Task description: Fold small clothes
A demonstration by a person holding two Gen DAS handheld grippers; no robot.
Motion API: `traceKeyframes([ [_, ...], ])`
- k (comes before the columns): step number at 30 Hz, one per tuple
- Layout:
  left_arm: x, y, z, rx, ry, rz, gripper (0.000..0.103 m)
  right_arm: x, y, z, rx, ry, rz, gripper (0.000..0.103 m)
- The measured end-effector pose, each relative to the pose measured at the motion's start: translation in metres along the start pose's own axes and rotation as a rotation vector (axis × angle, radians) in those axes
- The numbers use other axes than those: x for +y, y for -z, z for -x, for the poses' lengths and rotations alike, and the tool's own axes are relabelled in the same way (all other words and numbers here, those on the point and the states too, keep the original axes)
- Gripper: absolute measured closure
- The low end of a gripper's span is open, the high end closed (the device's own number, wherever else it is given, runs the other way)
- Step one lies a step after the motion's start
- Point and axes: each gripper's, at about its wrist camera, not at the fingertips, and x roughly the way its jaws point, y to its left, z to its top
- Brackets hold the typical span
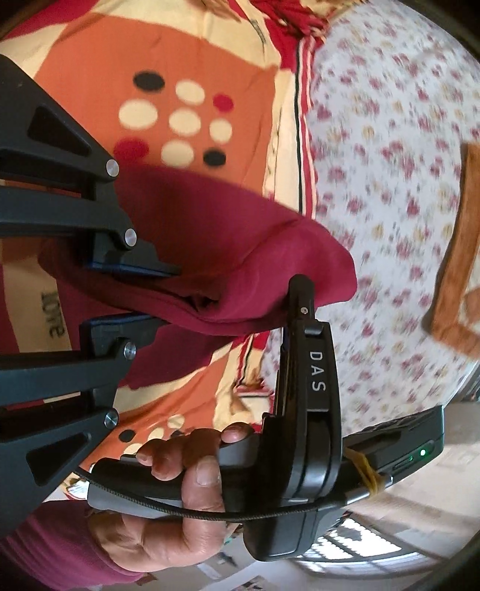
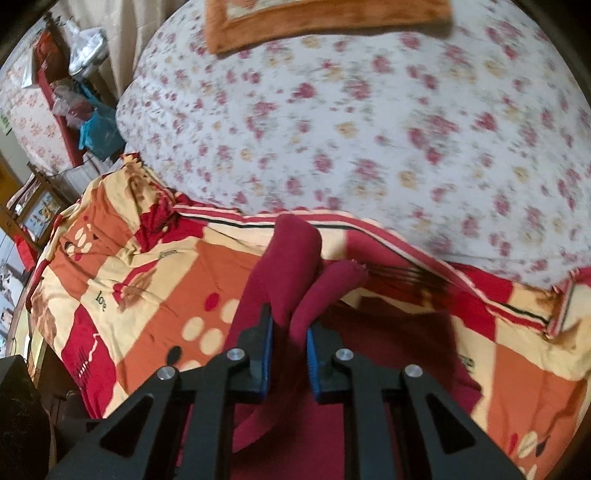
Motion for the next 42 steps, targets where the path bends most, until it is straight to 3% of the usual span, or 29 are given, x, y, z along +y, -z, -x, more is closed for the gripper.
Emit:
traceKeyframes([
  [11, -0.066, 0.006, -0.059, 0.095, 0.014, -0.092, 0.103, -0.082, 0.035, 0.021, -0.009, 0.034, -0.113, 0.089],
  [24, -0.084, 0.027, -0.101, 0.175, -0.014, -0.127, 0.103, -0.141, 0.071, -0.01, 0.064, 0.082, -0.228, 0.089],
  [26, -0.083, 0.027, -0.1, 0.175, 0.0, -0.122, 0.103, -0.143, 0.074, -0.019, 0.073, 0.087, -0.239, 0.088],
  [29, -0.081, 0.026, -0.094, 0.177, 0.026, -0.112, 0.103, -0.144, 0.078, -0.02, 0.058, 0.112, -0.242, 0.078],
  [35, -0.079, 0.022, -0.057, 0.165, 0.079, -0.152, 0.097, -0.141, 0.084, 0.009, 0.014, 0.14, -0.26, 0.07],
  [42, -0.042, 0.021, -0.018, 0.081, -0.047, -0.18, 0.094, -0.118, 0.112, 0.05, -0.022, 0.066, -0.257, 0.059],
])
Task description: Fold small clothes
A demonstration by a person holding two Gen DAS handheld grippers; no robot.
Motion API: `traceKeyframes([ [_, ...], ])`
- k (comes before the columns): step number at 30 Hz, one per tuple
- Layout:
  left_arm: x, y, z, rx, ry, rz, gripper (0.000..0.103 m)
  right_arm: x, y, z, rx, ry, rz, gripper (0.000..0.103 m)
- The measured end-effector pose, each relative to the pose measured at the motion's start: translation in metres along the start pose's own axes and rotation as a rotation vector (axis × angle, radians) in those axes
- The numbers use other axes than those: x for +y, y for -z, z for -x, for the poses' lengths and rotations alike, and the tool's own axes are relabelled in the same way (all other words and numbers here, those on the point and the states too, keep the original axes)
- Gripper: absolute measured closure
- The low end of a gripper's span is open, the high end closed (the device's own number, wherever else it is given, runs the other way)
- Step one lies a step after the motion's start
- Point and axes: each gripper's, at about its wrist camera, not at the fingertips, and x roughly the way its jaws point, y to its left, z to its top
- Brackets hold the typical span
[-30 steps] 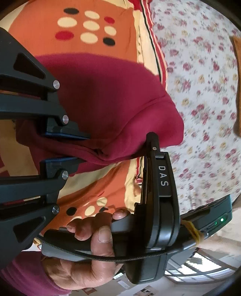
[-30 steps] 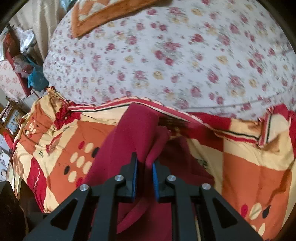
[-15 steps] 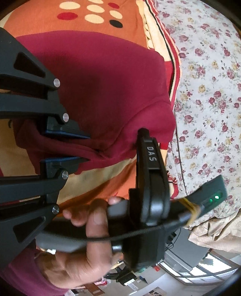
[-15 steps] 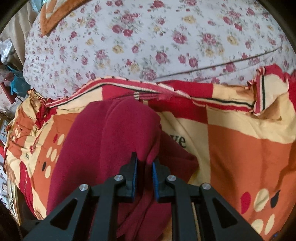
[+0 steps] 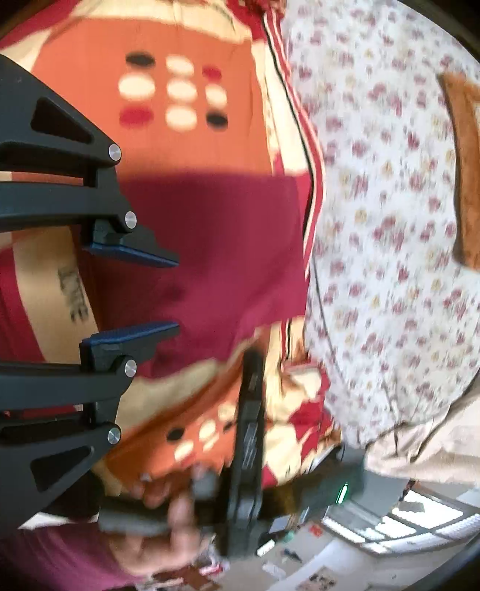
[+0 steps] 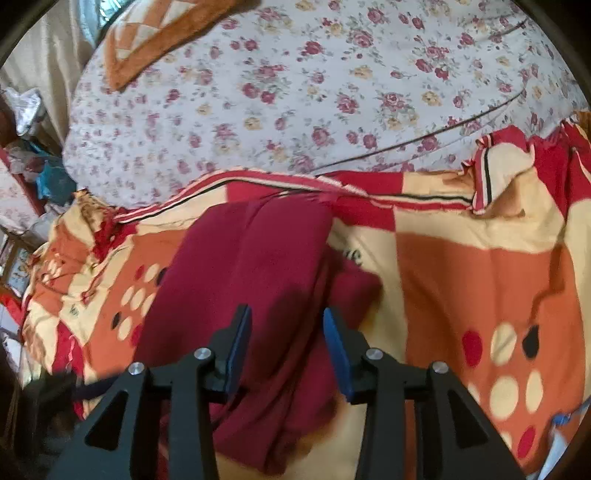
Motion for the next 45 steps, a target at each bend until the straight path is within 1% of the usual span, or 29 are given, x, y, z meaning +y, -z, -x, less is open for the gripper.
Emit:
traceKeyframes([
  [4, 0.025, 0.008, -0.005, 0.017, -0.06, 0.05, 0.094, 0.009, 0.023, 0.015, 0.008, -0.039, 0.01, 0.059],
  [6, 0.032, 0.015, -0.006, 0.03, -0.072, 0.073, 0.094, 0.018, 0.037, 0.022, 0.011, -0.058, 0.03, 0.059],
  [9, 0.037, 0.021, -0.012, 0.048, -0.075, 0.099, 0.094, 0.033, 0.052, 0.033, -0.011, -0.079, 0.069, 0.059],
  [13, 0.039, 0.024, -0.012, 0.052, -0.084, 0.107, 0.094, 0.053, 0.063, 0.029, 0.021, -0.17, 0.127, 0.059],
  [15, 0.04, 0.025, -0.012, 0.053, -0.088, 0.115, 0.094, 0.063, 0.068, 0.019, 0.046, -0.171, 0.169, 0.059],
  [16, 0.04, 0.025, -0.012, 0.054, -0.09, 0.118, 0.094, 0.066, 0.071, 0.014, 0.057, -0.154, 0.191, 0.06],
  [17, 0.04, 0.025, -0.011, 0.056, -0.093, 0.121, 0.094, 0.068, 0.073, 0.011, 0.068, -0.134, 0.21, 0.076],
  [18, 0.04, 0.025, -0.009, 0.056, -0.094, 0.121, 0.094, 0.069, 0.076, 0.008, 0.075, -0.105, 0.231, 0.095],
  [19, 0.04, 0.026, -0.006, 0.052, -0.095, 0.117, 0.094, 0.068, 0.079, 0.009, 0.078, -0.076, 0.249, 0.095],
  [20, 0.039, 0.026, -0.004, 0.047, -0.096, 0.113, 0.094, 0.064, 0.083, 0.013, 0.074, -0.065, 0.248, 0.095],
  [23, 0.036, 0.028, 0.0, 0.03, -0.102, 0.102, 0.094, 0.051, 0.098, 0.025, 0.062, -0.062, 0.228, 0.095],
  [27, 0.035, 0.03, -0.014, 0.064, -0.112, 0.109, 0.094, 0.034, 0.123, 0.01, 0.103, -0.062, 0.165, 0.096],
  [29, 0.034, 0.031, -0.017, 0.069, -0.117, 0.108, 0.094, 0.033, 0.127, 0.007, 0.104, -0.07, 0.148, 0.095],
  [32, 0.036, 0.03, -0.015, 0.058, -0.122, 0.107, 0.094, 0.031, 0.122, 0.018, 0.091, -0.095, 0.138, 0.094],
  [34, 0.039, 0.028, -0.013, 0.045, -0.123, 0.116, 0.094, 0.027, 0.115, 0.029, 0.083, -0.104, 0.111, 0.084],
  [36, 0.043, 0.025, -0.013, 0.037, -0.123, 0.13, 0.094, 0.017, 0.107, 0.042, 0.041, -0.122, 0.059, 0.055],
  [37, 0.044, 0.023, -0.014, 0.037, -0.123, 0.139, 0.094, 0.012, 0.103, 0.048, 0.008, -0.123, 0.025, 0.049],
  [38, 0.046, 0.021, -0.015, 0.038, -0.125, 0.143, 0.094, 0.006, 0.097, 0.053, -0.032, -0.112, -0.017, 0.038],
  [39, 0.048, 0.019, -0.017, 0.042, -0.129, 0.146, 0.094, 0.0, 0.093, 0.054, -0.053, -0.101, -0.049, 0.033],
  [40, 0.048, 0.017, -0.019, 0.043, -0.13, 0.148, 0.094, -0.006, 0.089, 0.052, -0.061, -0.09, -0.085, 0.032],
  [42, 0.049, 0.014, -0.02, 0.041, -0.132, 0.149, 0.093, -0.016, 0.08, 0.042, -0.048, -0.08, -0.145, 0.032],
  [45, 0.05, 0.01, -0.025, 0.041, -0.128, 0.152, 0.092, -0.019, 0.068, 0.024, -0.041, -0.064, -0.186, 0.032],
])
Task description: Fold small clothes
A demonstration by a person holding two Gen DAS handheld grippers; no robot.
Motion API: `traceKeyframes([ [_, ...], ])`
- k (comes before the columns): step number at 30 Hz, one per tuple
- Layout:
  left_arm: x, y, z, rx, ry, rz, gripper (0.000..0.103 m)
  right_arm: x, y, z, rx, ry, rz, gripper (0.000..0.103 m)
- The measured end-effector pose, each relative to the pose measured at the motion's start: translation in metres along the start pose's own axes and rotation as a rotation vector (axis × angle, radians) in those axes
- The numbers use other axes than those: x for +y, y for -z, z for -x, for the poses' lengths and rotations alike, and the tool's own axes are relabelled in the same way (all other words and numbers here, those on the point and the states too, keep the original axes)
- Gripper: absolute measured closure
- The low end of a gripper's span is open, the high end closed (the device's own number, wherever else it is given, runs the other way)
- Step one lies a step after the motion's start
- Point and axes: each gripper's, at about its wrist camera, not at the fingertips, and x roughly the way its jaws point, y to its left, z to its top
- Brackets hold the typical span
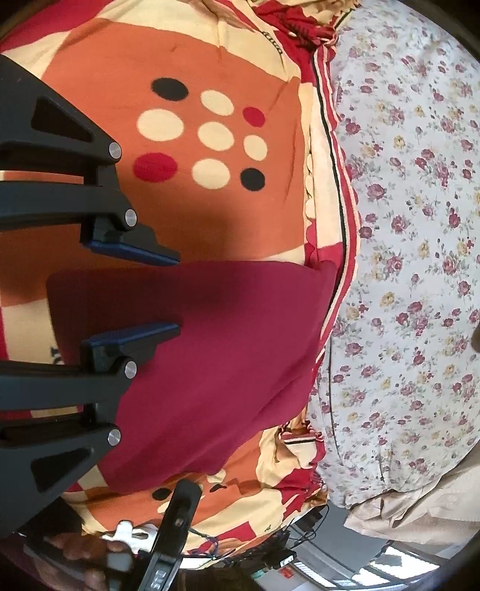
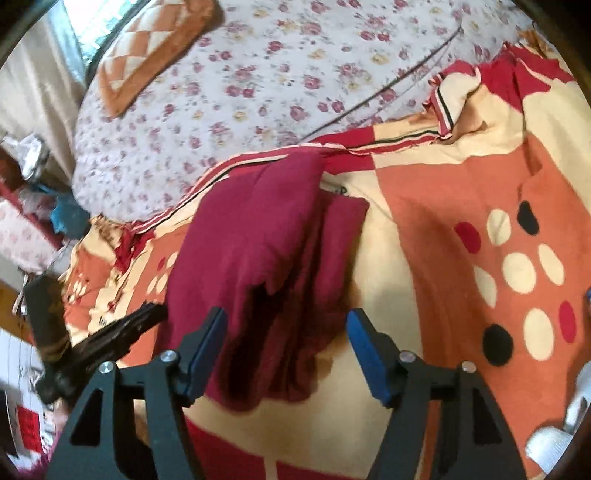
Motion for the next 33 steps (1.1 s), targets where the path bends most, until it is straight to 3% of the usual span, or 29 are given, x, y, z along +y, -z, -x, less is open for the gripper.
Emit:
traceKeyframes([
  [5, -0.001, -0.008, -0.007, 0.004, 0.022, -0.002, 0.09, 0.008, -0.02, -0.031, -0.005, 0.073, 0.02, 0.028],
  [9, 0.007, -0.017, -0.016, 0.012, 0.085, 0.014, 0.079, -0.008, -0.028, -0.056, 0.03, 0.102, -0.006, 0.016],
  [13, 0.02, -0.025, -0.032, 0.034, 0.163, 0.057, 0.062, -0.028, -0.028, -0.068, 0.03, 0.021, -0.051, 0.011],
  [19, 0.029, -0.032, -0.062, 0.09, 0.256, 0.12, 0.05, -0.032, -0.03, -0.085, 0.028, -0.098, -0.028, 0.01],
  [22, 0.029, -0.03, -0.069, 0.105, 0.272, 0.144, 0.049, -0.026, -0.03, -0.091, 0.029, -0.126, -0.01, 0.02],
  [24, 0.028, -0.03, -0.071, 0.107, 0.275, 0.148, 0.049, -0.023, -0.03, -0.093, 0.034, -0.163, -0.019, 0.036],
  [26, 0.025, -0.029, -0.069, 0.103, 0.272, 0.139, 0.054, -0.02, -0.03, -0.094, 0.033, -0.182, -0.026, 0.04],
  [30, 0.017, -0.029, -0.057, 0.081, 0.233, 0.097, 0.068, -0.009, -0.03, -0.085, 0.013, -0.142, 0.006, 0.055],
  [33, 0.015, -0.027, -0.038, 0.066, 0.224, 0.074, 0.072, 0.004, -0.03, -0.068, -0.009, -0.141, 0.031, 0.057],
])
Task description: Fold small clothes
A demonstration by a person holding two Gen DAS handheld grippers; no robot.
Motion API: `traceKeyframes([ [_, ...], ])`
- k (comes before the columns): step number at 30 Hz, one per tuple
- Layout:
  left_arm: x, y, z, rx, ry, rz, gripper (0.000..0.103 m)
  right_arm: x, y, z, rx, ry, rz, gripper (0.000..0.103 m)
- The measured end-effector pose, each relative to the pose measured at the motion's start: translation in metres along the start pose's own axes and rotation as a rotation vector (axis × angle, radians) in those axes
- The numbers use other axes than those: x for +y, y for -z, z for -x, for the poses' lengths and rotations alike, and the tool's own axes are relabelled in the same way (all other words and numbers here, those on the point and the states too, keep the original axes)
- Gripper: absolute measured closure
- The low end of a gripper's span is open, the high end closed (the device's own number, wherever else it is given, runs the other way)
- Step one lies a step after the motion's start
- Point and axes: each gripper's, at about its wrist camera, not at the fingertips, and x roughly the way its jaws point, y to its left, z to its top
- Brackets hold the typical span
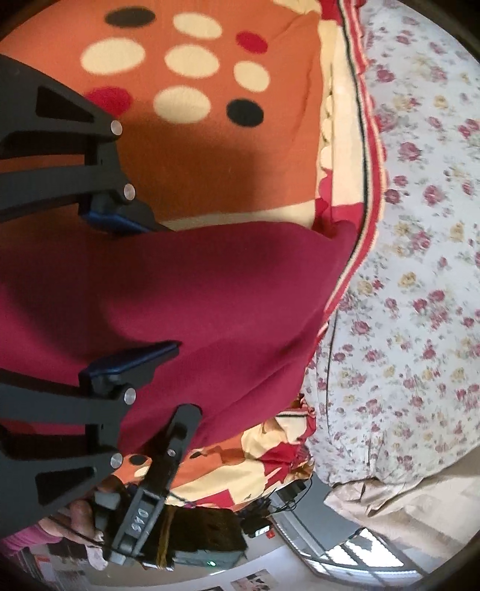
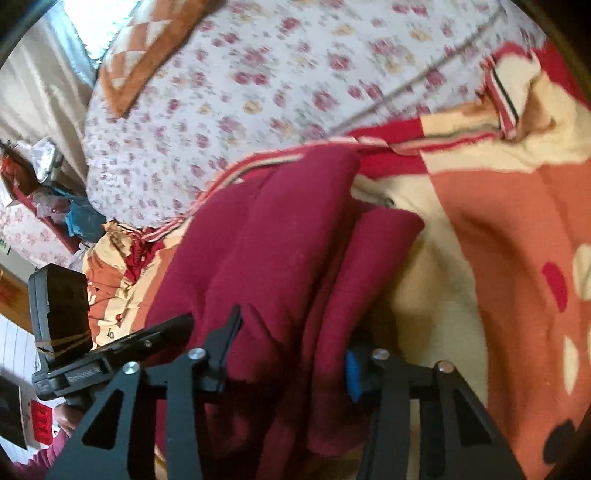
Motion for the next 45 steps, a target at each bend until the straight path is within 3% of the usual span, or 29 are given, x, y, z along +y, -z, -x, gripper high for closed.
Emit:
traceKeyframes([
  [5, -0.001, 0.017, 0.049, -0.034, -0.009, -0.003, 0.072, 0.041, 0.011, 0.02, 0.017, -0.041, 0.065, 0.058],
  [10, -0.001, 0.049, 0.097, -0.066, -0.076, -0.014, 0.072, 0.075, 0.038, 0.029, 0.042, -0.108, 0.096, 0.058],
  [17, 0.016, 0.093, 0.108, -0.049, -0.153, 0.021, 0.072, 0.094, 0.083, 0.014, 0.113, -0.152, 0.097, 0.057],
  [20, 0.021, 0.109, 0.09, -0.009, -0.2, 0.012, 0.07, 0.086, 0.099, 0.001, 0.14, -0.079, 0.089, 0.051],
  [22, 0.019, 0.115, 0.088, -0.033, -0.225, -0.005, 0.066, 0.08, 0.109, 0.002, 0.149, -0.025, 0.091, 0.046],
  [27, 0.014, 0.117, 0.093, -0.071, -0.271, -0.019, 0.061, 0.074, 0.113, 0.031, 0.103, -0.006, 0.077, 0.044],
  [32, 0.009, 0.118, 0.104, -0.102, -0.333, -0.017, 0.061, 0.108, 0.111, 0.066, -0.001, 0.041, 0.198, 0.044],
  [37, -0.01, 0.119, 0.125, -0.189, -0.468, -0.115, 0.061, 0.138, 0.116, 0.078, -0.035, 0.064, 0.272, 0.044],
  [45, -0.014, 0.123, 0.147, -0.243, -0.478, -0.093, 0.061, 0.163, 0.129, 0.073, -0.067, 0.205, 0.318, 0.033],
])
